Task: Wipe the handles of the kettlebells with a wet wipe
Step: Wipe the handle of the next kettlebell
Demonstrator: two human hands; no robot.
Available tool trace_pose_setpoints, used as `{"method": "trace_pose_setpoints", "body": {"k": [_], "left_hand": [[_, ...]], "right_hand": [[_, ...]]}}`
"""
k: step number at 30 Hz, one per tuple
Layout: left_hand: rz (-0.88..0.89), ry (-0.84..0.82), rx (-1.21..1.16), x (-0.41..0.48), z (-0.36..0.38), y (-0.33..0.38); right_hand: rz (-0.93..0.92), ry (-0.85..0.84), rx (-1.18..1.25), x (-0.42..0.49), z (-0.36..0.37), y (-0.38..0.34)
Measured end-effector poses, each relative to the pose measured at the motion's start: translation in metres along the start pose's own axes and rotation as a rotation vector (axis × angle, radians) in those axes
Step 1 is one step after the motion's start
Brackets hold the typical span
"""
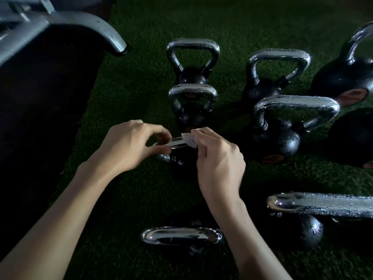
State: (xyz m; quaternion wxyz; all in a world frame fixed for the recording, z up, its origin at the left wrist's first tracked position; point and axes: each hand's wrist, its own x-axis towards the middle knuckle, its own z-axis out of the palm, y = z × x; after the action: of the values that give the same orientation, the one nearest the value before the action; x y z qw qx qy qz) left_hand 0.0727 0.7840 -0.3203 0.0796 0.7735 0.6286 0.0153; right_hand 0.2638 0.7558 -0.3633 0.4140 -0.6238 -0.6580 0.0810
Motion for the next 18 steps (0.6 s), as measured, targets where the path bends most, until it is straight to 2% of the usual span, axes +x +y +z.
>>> {"method": "trace_pose_setpoints", "body": {"k": [3, 6, 9, 12, 15, 18], "left_hand": [[-0.014, 0.011, -0.002, -0.007, 0.002, -0.007], [-0.021, 0.018, -0.023, -0.012, 0.003, -0.012], [-0.049, 0.057, -0.089, -0.014, 0.009, -0.025], [-0.076, 0.099, -0.312, -0.018, 0.022, -0.042], [-0.092, 0.161, -0.486, -0.021, 0.03, -0.043], [-0.113, 0.178, -0.553, -0.021, 0.035, -0.041]], "right_hand": [[0.131, -0.022, 0.065, -0.007, 0.003, 0.012], [0.244, -0.036, 0.257, -0.01, 0.008, 0.028], [0.125, -0.062, 0.343, -0.004, 0.015, 0.021], [0.062, -0.071, 0.431, -0.003, 0.02, 0.015], [0.22, -0.073, 0.514, -0.007, 0.026, 0.033], [0.425, -0.149, 0.589, -0.014, 0.032, 0.045]]}}
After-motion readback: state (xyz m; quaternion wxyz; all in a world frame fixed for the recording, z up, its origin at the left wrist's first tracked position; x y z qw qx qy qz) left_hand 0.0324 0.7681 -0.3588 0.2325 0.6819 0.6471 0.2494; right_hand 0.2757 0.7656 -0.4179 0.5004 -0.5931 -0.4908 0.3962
